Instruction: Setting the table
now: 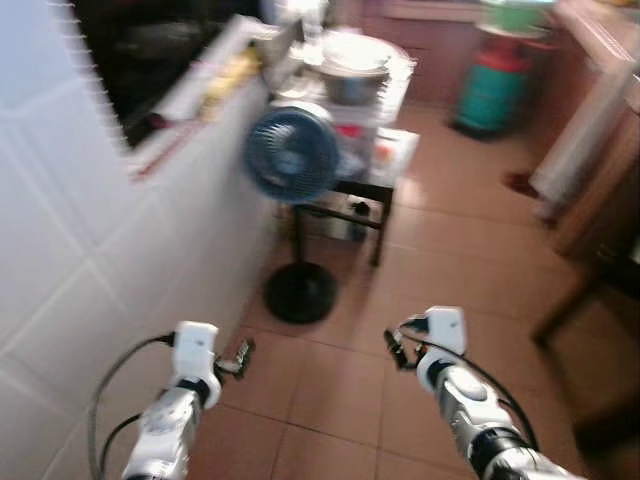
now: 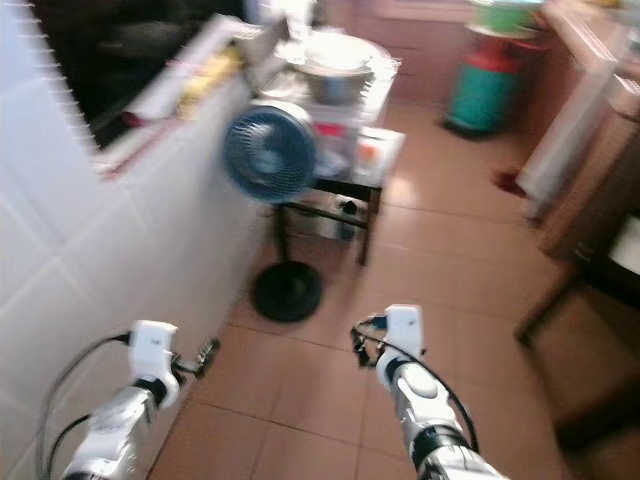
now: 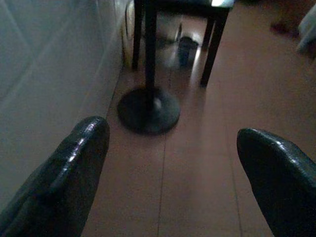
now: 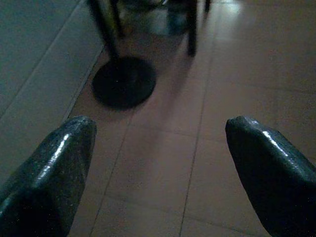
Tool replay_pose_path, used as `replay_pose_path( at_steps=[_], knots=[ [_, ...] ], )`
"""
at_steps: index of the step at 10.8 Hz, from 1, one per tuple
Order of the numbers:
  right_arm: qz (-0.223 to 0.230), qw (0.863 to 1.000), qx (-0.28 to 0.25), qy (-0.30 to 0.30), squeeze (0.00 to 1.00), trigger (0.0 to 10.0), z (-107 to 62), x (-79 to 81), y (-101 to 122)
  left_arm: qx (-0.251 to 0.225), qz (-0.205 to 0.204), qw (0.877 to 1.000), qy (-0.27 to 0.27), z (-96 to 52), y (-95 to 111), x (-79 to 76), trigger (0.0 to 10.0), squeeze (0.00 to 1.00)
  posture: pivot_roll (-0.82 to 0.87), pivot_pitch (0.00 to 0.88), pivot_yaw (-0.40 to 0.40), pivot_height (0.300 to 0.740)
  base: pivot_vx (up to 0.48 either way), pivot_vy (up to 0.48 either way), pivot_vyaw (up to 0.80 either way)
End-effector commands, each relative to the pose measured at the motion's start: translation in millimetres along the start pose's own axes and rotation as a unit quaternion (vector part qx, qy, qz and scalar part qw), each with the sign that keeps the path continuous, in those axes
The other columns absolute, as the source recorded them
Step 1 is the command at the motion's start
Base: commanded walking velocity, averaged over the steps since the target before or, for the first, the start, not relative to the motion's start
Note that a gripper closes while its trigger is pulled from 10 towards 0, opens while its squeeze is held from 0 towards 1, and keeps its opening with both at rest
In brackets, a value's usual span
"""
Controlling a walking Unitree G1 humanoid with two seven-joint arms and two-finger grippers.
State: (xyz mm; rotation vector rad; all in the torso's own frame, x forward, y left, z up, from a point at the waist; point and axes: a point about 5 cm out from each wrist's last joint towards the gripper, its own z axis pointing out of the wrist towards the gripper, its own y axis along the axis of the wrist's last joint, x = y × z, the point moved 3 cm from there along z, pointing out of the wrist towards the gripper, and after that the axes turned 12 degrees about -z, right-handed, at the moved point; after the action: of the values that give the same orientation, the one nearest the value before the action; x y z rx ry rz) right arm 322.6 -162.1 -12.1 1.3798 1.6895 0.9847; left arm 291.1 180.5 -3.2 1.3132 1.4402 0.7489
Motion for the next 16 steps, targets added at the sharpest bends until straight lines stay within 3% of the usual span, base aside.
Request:
replay_pose_path(
  at_steps=[1,3,5,6,8,9,10,12,13,16],
  knots=[
    [0.011,0.999,-0.036,-0.005,0.0,10.0,0.1,-1.9,14,-0.031,-0.009,0.999,0.011,-2.1,16,1.5,10.0,0.0,-0.01,0.018,0.024,0.74,0.0,0.0,-0.74],
    [0.02,0.996,-0.081,-0.019,0.0,10.0,-8.8,-10.5,27,-0.072,-0.001,0.997,0.024,-12.0,24,-4.0,10.0,0.0,-0.03,0.027,0.025,0.74,0.0,0.0,-0.73],
    [0.012,0.995,-0.093,-0.017,0.0,10.0,-22.8,-13.9,24,-0.101,-0.003,0.995,0.01,-29.4,30,-19.1,10.0,0.0,-0.03,0.031,0.009,0.74,0.0,0.0,-0.72],
    [0.009,0.996,-0.086,-0.018,0.0,10.0,-30.6,-16.4,17,-0.113,0.027,0.993,-0.012,-37.9,33,-27.4,10.0,0.0,-0.03,0.033,0.006,0.74,0.0,0.0,-0.69],
    [0.033,0.997,-0.075,-0.014,0.0,10.0,-44.8,-20.3,6,-0.087,0.018,0.995,0.037,-47.3,15,-12.6,10.0,0.0,-0.03,0.041,0.005,0.74,0.0,0.0,-0.21],
    [0.014,0.998,-0.055,-0.012,0.0,10.0,-45.7,-18.6,3,-0.072,0.019,0.997,0.03,-47.5,9,-12.7,10.0,0.0,-0.03,0.049,0.009,0.74,0.0,0.0,0.0],
    [-0.017,0.997,-0.07,-0.014,0.0,10.0,-48.1,-13.7,11,-0.071,0.01,0.997,0.027,-48.4,10,-13.7,10.0,0.0,-0.04,0.058,0.014,0.74,0.0,0.0,0.0],
    [-0.023,0.995,-0.099,-0.025,0.0,10.0,-56.1,-12.6,22,-0.063,-0.005,0.998,0.008,-46.6,5,-13.0,10.0,0.0,-0.04,0.063,0.018,0.74,0.0,0.0,0.0],
    [-0.034,0.994,-0.099,-0.028,0.0,10.0,-60.7,-14.4,23,-0.054,-0.01,0.998,0.024,-47.4,-4,-3.9,10.0,0.0,-0.04,0.068,0.023,0.74,0.0,0.0,0.0],
    [-0.018,0.996,-0.089,-0.014,0.0,10.0,-62.5,-8.7,20,-0.032,-0.007,0.999,0.024,-49.4,-18,4.2,10.0,0.0,-0.04,0.074,0.027,0.74,0.0,0.0,-0.27]
  ],
)
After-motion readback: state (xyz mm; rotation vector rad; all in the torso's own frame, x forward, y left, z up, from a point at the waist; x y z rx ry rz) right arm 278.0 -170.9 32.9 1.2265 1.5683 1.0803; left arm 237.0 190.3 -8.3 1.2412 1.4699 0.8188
